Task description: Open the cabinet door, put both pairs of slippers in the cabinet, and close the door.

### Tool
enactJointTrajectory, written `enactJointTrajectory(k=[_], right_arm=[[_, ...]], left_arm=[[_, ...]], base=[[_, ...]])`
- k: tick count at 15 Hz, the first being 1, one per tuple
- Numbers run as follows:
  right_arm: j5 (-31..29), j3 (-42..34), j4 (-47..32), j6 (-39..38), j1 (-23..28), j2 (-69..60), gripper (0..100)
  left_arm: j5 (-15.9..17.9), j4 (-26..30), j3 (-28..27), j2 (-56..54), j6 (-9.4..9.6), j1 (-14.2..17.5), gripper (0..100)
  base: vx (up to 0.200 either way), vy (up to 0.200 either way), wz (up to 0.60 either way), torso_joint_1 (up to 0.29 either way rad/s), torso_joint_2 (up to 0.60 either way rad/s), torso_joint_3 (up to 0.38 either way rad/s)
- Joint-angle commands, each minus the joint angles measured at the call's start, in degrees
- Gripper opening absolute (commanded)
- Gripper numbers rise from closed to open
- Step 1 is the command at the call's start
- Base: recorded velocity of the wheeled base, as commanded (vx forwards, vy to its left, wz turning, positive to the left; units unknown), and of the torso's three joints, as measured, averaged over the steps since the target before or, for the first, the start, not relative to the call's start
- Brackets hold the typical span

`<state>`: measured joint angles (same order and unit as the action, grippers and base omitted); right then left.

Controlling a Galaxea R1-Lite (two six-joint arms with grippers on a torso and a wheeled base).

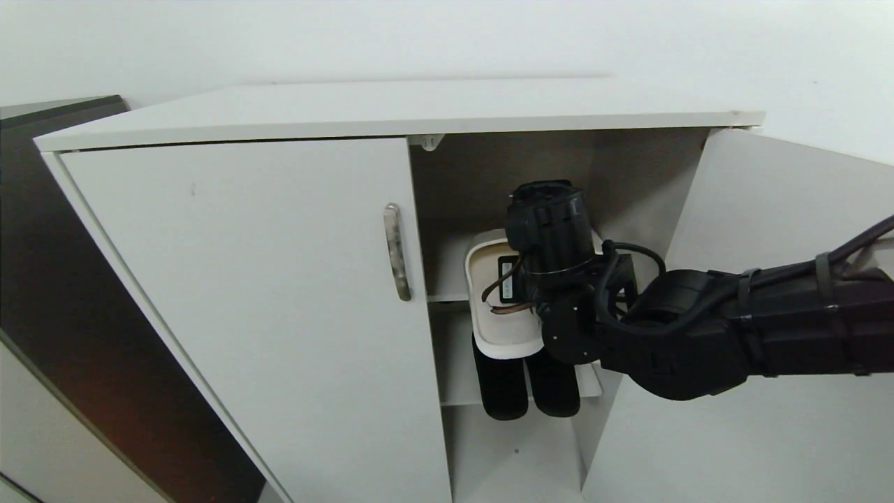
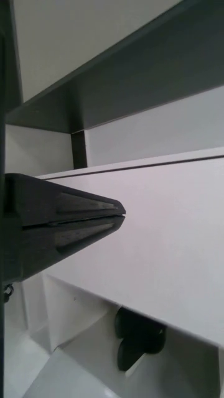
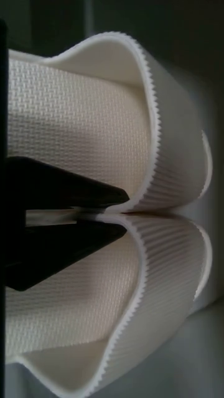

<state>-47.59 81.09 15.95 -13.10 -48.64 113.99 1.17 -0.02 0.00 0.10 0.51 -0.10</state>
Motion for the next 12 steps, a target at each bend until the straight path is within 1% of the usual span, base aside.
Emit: enactJointTrajectory(k=[1,3,7,9,12], right_arm=[[0.04,0.65,0.05,0.01,0.12,0.70,0],[0.13,0.47,0.05,0.36,0.30,0.79,0],[4.44,1.09,0.14,0.54,0.83,0.97,0],[7.07,3.72,-0.12,0.98,2.32,2.20,0],[7.16,8.73,-0.12,3.52,4.34,5.62,0]], left_arm=[[0.06,-0.06,0.00,-0.01,-0.07,0.01,0],[0.06,-0.06,0.00,-0.01,-0.07,0.01,0],[0.06,-0.06,0.00,-0.01,-0.07,0.01,0],[-0.03,-0.06,0.00,-0.01,-0.07,0.01,0],[-0.03,-0.06,0.00,-0.01,-0.07,0.01,0]], base=[[0.000,0.000,0.00,0.000,0.00,0.000],[0.000,0.000,0.00,0.000,0.00,0.000],[0.000,0.000,0.00,0.000,0.00,0.000],[0.000,0.000,0.00,0.000,0.00,0.000],[0.000,0.000,0.00,0.000,0.00,0.000]])
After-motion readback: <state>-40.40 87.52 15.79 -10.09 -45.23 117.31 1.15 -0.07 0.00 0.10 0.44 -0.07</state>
